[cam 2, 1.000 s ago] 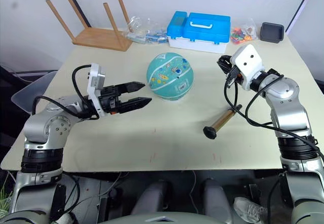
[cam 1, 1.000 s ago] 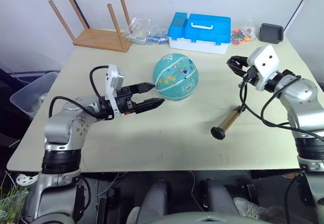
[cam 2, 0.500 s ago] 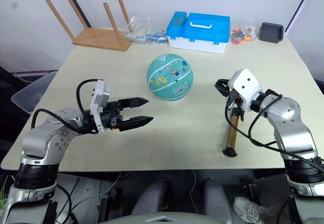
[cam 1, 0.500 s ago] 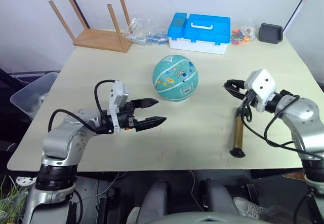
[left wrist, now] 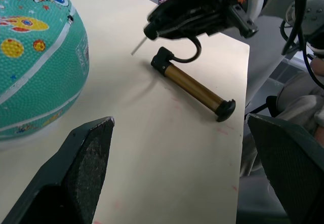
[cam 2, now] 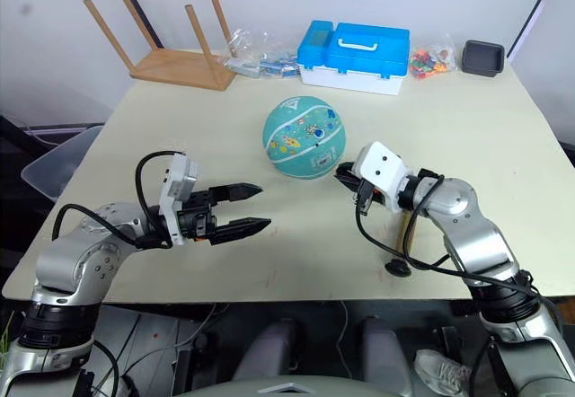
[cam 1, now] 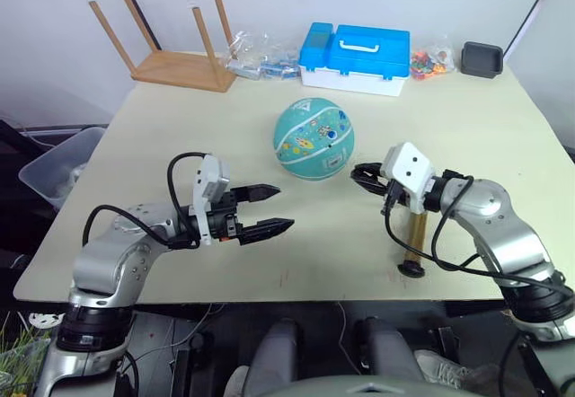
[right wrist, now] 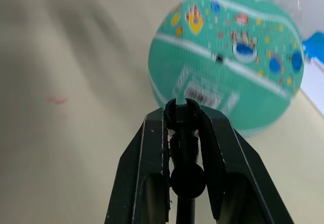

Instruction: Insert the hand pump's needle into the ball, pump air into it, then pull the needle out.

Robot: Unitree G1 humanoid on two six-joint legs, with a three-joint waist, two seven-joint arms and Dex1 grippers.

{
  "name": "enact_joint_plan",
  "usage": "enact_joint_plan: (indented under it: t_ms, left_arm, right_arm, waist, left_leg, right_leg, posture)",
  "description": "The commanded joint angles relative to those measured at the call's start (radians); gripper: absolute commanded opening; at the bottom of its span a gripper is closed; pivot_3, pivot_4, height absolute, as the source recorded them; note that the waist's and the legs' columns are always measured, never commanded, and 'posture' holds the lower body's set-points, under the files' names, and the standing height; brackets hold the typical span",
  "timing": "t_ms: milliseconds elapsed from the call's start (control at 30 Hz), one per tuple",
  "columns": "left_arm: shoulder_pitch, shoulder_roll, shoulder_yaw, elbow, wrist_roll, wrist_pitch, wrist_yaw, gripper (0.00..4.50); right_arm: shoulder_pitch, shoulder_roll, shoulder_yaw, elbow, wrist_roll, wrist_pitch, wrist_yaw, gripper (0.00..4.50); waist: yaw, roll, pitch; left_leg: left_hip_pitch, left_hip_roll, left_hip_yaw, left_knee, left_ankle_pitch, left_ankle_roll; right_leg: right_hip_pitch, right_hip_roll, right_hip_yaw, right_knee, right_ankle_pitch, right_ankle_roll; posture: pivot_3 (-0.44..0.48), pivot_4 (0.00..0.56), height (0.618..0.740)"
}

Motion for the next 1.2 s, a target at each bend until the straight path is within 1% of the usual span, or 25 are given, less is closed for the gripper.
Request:
enact_joint_plan:
  t_ms: [33,133,167,200,233,267,300,333,367,400,433,533,633,767,900,1000,1033,1200]
  left_arm:
    - [0.014,0.005,0.017,-0.042,-0.009,-0.027,0.010,4.50]
    - [0.024,0.002,0.018,-0.042,-0.007,-0.035,0.016,4.50]
    - [0.028,0.003,0.018,-0.041,-0.007,-0.038,0.017,4.50]
    - [0.031,0.003,0.018,-0.040,-0.007,-0.042,0.019,4.50]
    - [0.034,0.004,0.019,-0.039,-0.007,-0.045,0.020,4.50]
    - [0.036,0.004,0.019,-0.039,-0.008,-0.047,0.021,4.50]
    - [0.039,0.005,0.020,-0.038,-0.008,-0.049,0.022,4.50]
    - [0.042,0.006,0.020,-0.037,-0.008,-0.052,0.022,4.50]
    - [0.045,0.007,0.021,-0.037,-0.008,-0.054,0.021,4.50]
    - [0.049,0.008,0.021,-0.037,-0.008,-0.056,0.020,4.50]
    - [0.052,0.009,0.021,-0.036,-0.009,-0.058,0.019,4.50]
    - [0.055,0.011,0.020,-0.032,-0.009,-0.062,0.015,4.50]
    - [0.059,0.013,0.018,-0.027,-0.007,-0.067,0.010,4.50]
    - [0.069,0.013,0.017,-0.026,-0.006,-0.072,0.007,4.50]
    - [0.098,0.007,0.030,-0.034,-0.015,-0.074,0.017,4.50]
    - [0.170,-0.008,0.069,-0.044,-0.022,-0.083,0.050,4.50]
    - [0.187,-0.011,0.076,-0.046,-0.019,-0.095,0.055,4.50]
    - [0.339,-0.031,0.182,-0.041,-0.015,-0.126,0.107,4.50]
  right_arm:
    - [-0.023,-0.026,0.024,0.021,-0.003,-0.018,0.059,0.33]
    - [-0.028,-0.037,0.029,0.037,0.010,-0.006,0.096,0.33]
    - [-0.028,-0.040,0.027,0.040,0.016,0.000,0.106,1.39]
    - [-0.027,-0.049,0.018,0.037,0.029,0.013,0.121,1.99]
    - [-0.025,-0.059,0.002,0.029,0.045,0.031,0.133,2.38]
    - [-0.023,-0.070,-0.011,0.020,0.058,0.044,0.143,2.38]
    - [-0.017,-0.094,-0.031,0.000,0.081,0.068,0.163,3.05]
    - [-0.013,-0.112,-0.044,-0.015,0.097,0.085,0.175,3.49]
    - [-0.004,-0.136,-0.068,-0.040,0.125,0.115,0.189,3.82]
    - [0.010,-0.164,-0.099,-0.073,0.161,0.152,0.204,4.36]
    - [0.018,-0.183,-0.119,-0.095,0.185,0.178,0.213,4.45]
    - [0.054,-0.232,-0.181,-0.160,0.258,0.252,0.222,4.45]
    - [0.083,-0.258,-0.228,-0.199,0.323,0.316,0.218,4.45]
    - [0.153,-0.281,-0.291,-0.221,0.372,0.322,0.218,4.45]
    - [0.250,-0.278,-0.345,-0.217,0.358,0.240,0.205,4.45]
    - [0.381,-0.267,-0.425,-0.185,0.313,0.121,0.197,4.45]
    - [0.408,-0.268,-0.440,-0.182,0.312,0.099,0.200,4.45]
    - [0.594,-0.236,-0.599,-0.167,0.332,0.026,0.190,4.45]
  waist:
    - [0.001,0.000,0.000]
    - [0.000,0.000,0.000]
    - [0.000,0.000,0.000]
    - [0.000,0.000,0.000]
    - [0.000,0.000,0.000]
    - [0.000,0.000,0.000]
    - [0.000,0.000,0.000]
    - [0.001,0.000,0.000]
    - [0.003,0.000,0.001]
    - [0.005,0.000,0.001]
    - [0.010,0.000,0.001]
    - [0.014,0.000,0.001]
    - [0.015,0.000,0.001]
    - [0.017,0.000,0.001]
    - [0.017,-0.001,0.001]
    - [0.018,-0.001,0.001]
    - [0.017,-0.001,0.001]
    - [0.017,-0.001,0.001]
  left_leg:
    - [0.000,0.000,0.000,0.000,0.000,0.000]
    - [0.000,0.000,0.000,0.000,0.000,0.000]
    - [0.000,0.000,0.000,0.000,0.000,0.000]
    - [0.000,0.000,0.000,0.000,0.000,0.000]
    - [0.000,0.000,0.000,0.000,0.000,0.000]
    - [0.000,0.000,0.000,0.000,0.000,0.000]
    - [0.000,0.000,0.000,0.000,0.000,0.000]
    - [0.000,0.000,0.000,0.000,0.000,0.000]
    - [0.000,0.000,0.000,0.000,0.000,0.000]
    - [0.000,0.000,0.000,0.000,0.000,0.000]
    - [0.000,0.000,0.000,0.000,0.000,0.000]
    - [0.000,0.001,0.000,0.000,0.000,0.000]
    - [0.000,0.001,0.000,0.000,0.000,0.000]
    - [0.000,0.001,0.000,0.000,0.000,0.000]
    - [0.000,0.001,0.001,0.000,0.000,0.000]
    - [-0.001,0.001,0.001,0.000,0.000,0.000]
    - [-0.001,0.001,0.001,0.000,0.000,0.001]
    - [0.000,0.003,0.002,0.000,-0.001,0.001]
  right_leg:
    - [0.000,0.000,0.000,0.000,0.000,0.000]
    - [0.000,0.000,0.000,0.000,0.000,0.000]
    - [0.000,0.000,0.000,0.000,0.000,0.000]
    - [0.000,0.000,0.000,0.000,0.000,0.000]
    - [0.000,0.000,0.000,0.000,0.000,0.000]
    - [0.000,0.000,0.000,0.000,0.000,0.000]
    - [0.000,0.000,0.000,0.000,0.000,0.000]
    - [0.000,0.000,0.000,0.000,0.000,0.000]
    - [0.000,0.000,0.000,0.000,0.000,0.000]
    - [0.000,0.000,0.000,0.000,0.000,0.000]
    - [0.000,0.000,0.000,0.000,0.000,0.000]
    - [0.000,0.000,0.000,0.000,0.000,0.000]
    - [0.000,0.000,-0.001,0.000,0.000,0.000]
    - [0.000,0.000,0.000,0.000,0.000,0.000]
    - [0.000,0.000,0.000,0.000,0.000,0.000]
    - [0.000,0.000,0.000,-0.001,0.000,0.000]
    - [0.000,0.000,0.000,-0.001,0.000,0.000]
    - [0.000,0.000,0.001,0.000,0.000,0.000]
  posture:
    - [0.000,0.150,0.740]
    - [0.000,0.150,0.740]
    - [0.000,0.150,0.740]
    - [0.000,0.150,0.740]
    - [0.000,0.150,0.740]
    - [0.000,0.150,0.740]
    - [0.000,0.150,0.740]
    - [0.000,0.150,0.740]
    - [0.000,0.150,0.740]
    - [0.000,0.150,0.740]
    - [0.000,0.150,0.740]
    - [0.000,0.150,0.740]
    - [0.000,0.150,0.740]
    - [0.000,0.150,0.740]
    - [0.000,0.150,0.740]
    - [0.000,0.150,0.740]
    - [0.000,0.150,0.740]
    - [0.000,0.150,0.740]
